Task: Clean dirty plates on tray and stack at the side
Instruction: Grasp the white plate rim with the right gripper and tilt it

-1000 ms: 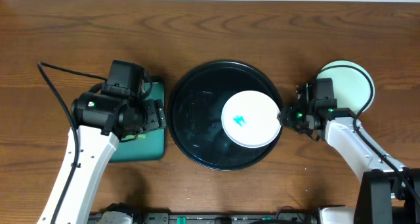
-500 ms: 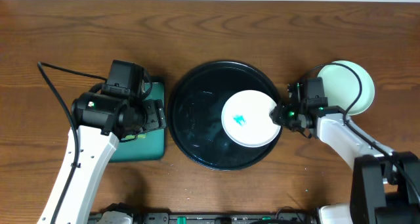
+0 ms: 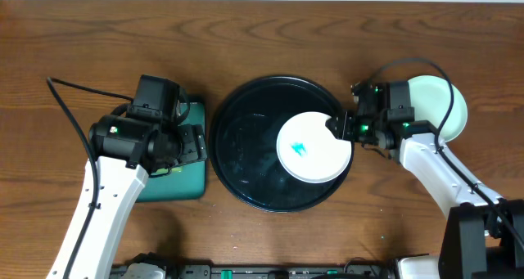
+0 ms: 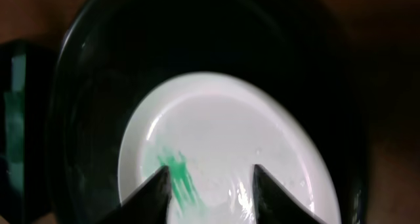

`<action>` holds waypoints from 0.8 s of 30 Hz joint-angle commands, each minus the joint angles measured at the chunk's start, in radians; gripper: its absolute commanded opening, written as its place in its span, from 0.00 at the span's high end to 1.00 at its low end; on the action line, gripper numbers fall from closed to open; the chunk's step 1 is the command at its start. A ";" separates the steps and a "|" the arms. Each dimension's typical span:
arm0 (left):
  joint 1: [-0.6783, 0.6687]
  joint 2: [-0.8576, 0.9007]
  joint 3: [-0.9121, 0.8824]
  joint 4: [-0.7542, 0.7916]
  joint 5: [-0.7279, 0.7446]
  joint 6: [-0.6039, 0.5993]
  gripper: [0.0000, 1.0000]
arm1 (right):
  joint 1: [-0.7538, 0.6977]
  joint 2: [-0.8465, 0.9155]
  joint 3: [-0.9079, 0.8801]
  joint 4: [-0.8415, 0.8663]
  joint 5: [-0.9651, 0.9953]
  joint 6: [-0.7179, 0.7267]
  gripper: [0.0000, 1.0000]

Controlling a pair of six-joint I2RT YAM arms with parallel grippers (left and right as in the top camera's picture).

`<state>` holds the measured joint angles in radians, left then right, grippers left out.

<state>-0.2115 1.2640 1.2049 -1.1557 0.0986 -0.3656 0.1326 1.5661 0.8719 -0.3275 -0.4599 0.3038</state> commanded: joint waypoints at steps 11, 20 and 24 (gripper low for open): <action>-0.003 -0.003 0.007 -0.010 -0.005 0.013 0.18 | -0.008 0.064 0.023 -0.054 0.153 -0.231 0.57; -0.003 -0.003 0.007 -0.014 -0.005 0.013 0.18 | -0.007 0.147 0.023 -0.028 0.193 -0.234 0.58; -0.003 -0.003 0.007 -0.014 -0.005 0.013 0.18 | -0.007 0.149 0.023 -0.048 0.169 -0.223 0.57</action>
<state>-0.2115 1.2640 1.2049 -1.1645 0.0986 -0.3656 0.1333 1.7073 0.8837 -0.3595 -0.2981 0.0902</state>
